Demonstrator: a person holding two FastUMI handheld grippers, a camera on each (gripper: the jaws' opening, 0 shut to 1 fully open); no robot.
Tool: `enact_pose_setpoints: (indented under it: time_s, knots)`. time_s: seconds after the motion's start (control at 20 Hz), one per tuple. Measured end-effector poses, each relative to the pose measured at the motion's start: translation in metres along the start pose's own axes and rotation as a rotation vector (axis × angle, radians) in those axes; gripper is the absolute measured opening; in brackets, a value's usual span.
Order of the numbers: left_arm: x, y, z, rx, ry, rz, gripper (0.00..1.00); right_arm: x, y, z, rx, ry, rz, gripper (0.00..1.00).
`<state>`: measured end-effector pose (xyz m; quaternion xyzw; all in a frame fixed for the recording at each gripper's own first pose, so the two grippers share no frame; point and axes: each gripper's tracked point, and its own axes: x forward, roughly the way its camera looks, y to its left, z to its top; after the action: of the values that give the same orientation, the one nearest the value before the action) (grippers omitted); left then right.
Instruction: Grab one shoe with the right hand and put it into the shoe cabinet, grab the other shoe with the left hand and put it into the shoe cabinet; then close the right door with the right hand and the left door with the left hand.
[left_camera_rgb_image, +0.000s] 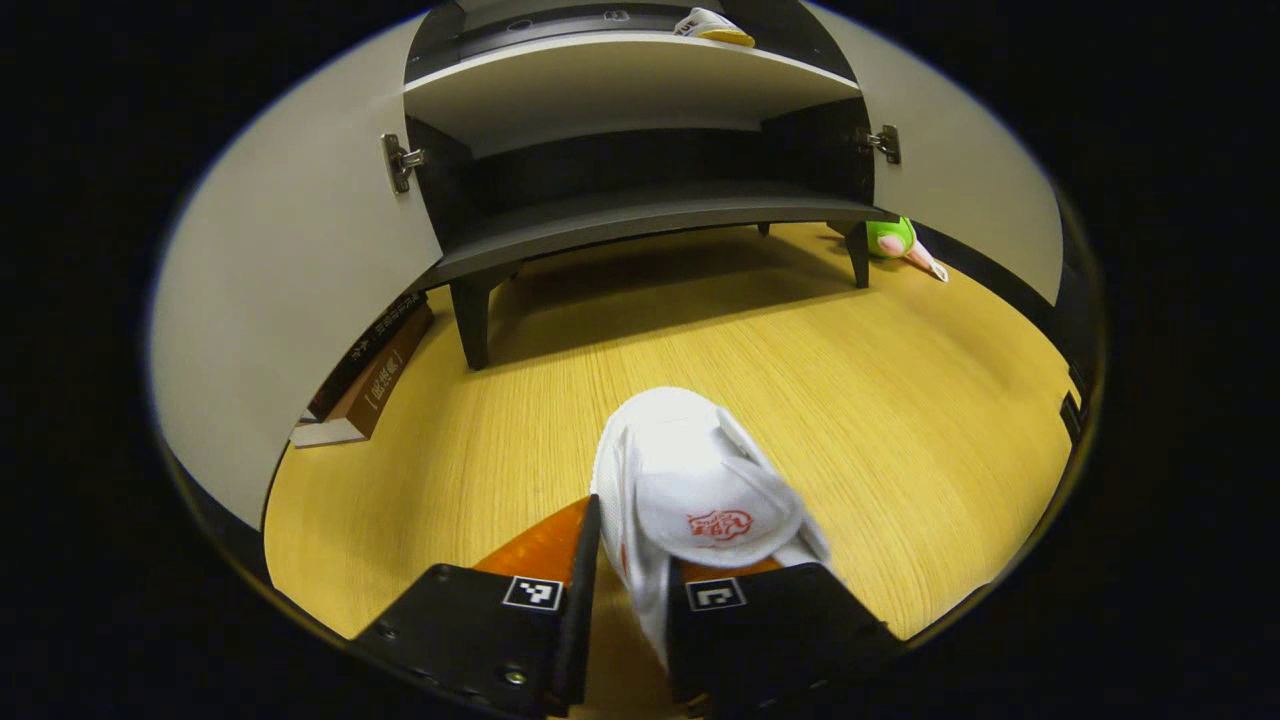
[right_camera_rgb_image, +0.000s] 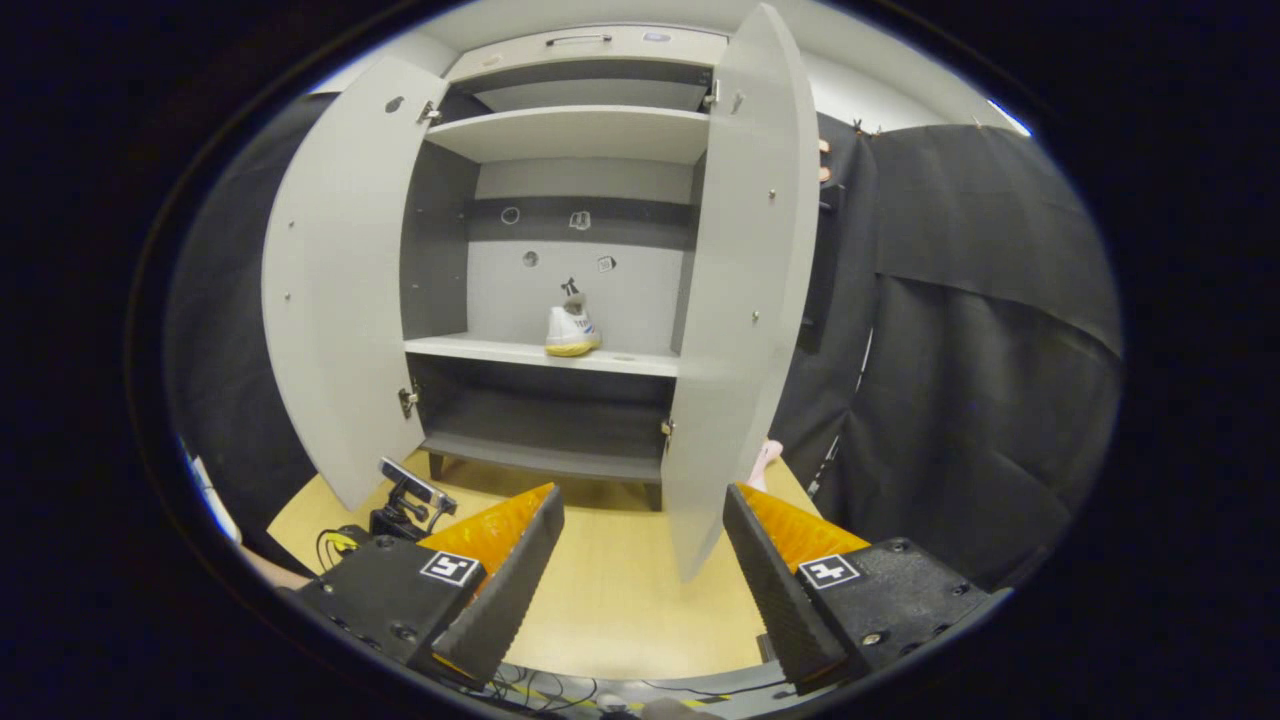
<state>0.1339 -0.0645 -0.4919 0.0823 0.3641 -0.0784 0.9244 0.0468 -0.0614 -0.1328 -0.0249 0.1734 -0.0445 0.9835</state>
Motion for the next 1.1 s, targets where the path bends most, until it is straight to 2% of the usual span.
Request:
enact_pose_setpoints:
  time_s: [0.05, 0.1, 0.15, 0.2, 0.25, 0.3, 0.35, 0.7, 0.85, 1.1]
  knots:
    - [-0.003, -0.001, 0.001, -0.003, 0.005, -0.008, 0.22, 0.001, 0.001, 0.001, 0.004, -0.002, 0.005, 1.0]
    - [-0.003, -0.001, 0.003, -0.006, 0.01, -0.012, 0.06, 0.002, 0.002, 0.002, 0.009, -0.003, 0.012, 1.0]
    - [-0.005, -0.003, 0.0, -0.024, 0.044, -0.029, 0.14, 0.003, 0.003, 0.003, 0.011, -0.007, 0.019, 1.0]
    - [-0.008, -0.004, 0.0, -0.044, 0.059, -0.036, 0.04, 0.004, 0.002, 0.006, 0.011, -0.015, 0.023, 1.0]
    - [-0.012, -0.003, 0.006, -0.059, 0.063, -0.034, 0.12, 0.005, 0.003, 0.009, 0.008, -0.025, 0.027, 1.0]
    - [-0.019, -0.001, 0.014, -0.067, 0.052, -0.028, 0.02, 0.005, 0.003, 0.013, 0.007, -0.037, 0.033, 1.0]
    - [-0.027, 0.0, 0.025, -0.069, 0.034, -0.024, 0.12, 0.007, 0.003, 0.016, 0.006, -0.046, 0.04, 1.0]
    - [-0.106, 0.02, 0.13, -0.11, -0.12, -0.001, 0.12, 0.013, 0.022, 0.039, 0.037, -0.116, 0.14, 1.0]
    - [-0.126, 0.03, 0.177, -0.137, -0.171, 0.006, 0.12, 0.016, 0.029, 0.053, 0.043, -0.158, 0.181, 1.0]
    - [-0.151, 0.039, 0.261, -0.116, -0.277, 0.049, 0.12, 0.026, 0.038, 0.065, 0.049, -0.186, 0.228, 1.0]
